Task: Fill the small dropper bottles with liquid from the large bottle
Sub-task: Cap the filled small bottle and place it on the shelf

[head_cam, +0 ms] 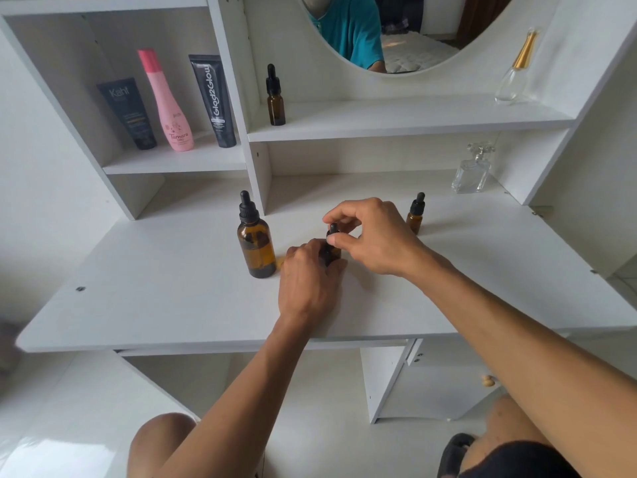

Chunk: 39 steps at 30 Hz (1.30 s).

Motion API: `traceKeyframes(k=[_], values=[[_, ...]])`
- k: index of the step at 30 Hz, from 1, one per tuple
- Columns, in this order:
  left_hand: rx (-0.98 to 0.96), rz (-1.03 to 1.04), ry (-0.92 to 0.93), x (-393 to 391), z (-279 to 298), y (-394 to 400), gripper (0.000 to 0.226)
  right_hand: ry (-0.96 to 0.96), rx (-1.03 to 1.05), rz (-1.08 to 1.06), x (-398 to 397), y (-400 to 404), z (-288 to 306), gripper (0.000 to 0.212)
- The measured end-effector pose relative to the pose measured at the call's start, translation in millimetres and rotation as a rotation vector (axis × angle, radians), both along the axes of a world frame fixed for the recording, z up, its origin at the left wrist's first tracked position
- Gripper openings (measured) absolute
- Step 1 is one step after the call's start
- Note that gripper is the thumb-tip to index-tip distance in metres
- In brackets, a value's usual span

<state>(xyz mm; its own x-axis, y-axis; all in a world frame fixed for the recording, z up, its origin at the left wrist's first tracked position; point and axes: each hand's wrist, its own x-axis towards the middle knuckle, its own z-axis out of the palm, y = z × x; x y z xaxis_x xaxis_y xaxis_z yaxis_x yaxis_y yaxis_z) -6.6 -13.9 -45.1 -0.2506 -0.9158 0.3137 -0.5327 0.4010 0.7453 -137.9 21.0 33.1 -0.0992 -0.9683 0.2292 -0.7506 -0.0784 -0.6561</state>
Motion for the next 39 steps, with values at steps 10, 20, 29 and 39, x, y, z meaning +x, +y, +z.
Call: traceKeyframes(k=[10,20,29,39], values=[[-0.004,-0.002,0.001,-0.2,-0.2,0.1,0.015,0.001,0.006,-0.019,0.5,-0.3,-0.9,0.028],[0.004,-0.002,0.013,-0.1,-0.9,0.0,0.014,-0.017,0.018,-0.022,0.6,0.1,-2.1,0.029],[0.013,-0.001,0.014,-0.1,0.0,-0.6,0.016,-0.01,0.029,-0.024,-1.1,1.4,-0.7,0.03],[0.028,-0.008,0.008,-0.1,3.7,2.0,0.016,-0.033,0.031,-0.028,-0.5,1.7,-1.8,0.029]])
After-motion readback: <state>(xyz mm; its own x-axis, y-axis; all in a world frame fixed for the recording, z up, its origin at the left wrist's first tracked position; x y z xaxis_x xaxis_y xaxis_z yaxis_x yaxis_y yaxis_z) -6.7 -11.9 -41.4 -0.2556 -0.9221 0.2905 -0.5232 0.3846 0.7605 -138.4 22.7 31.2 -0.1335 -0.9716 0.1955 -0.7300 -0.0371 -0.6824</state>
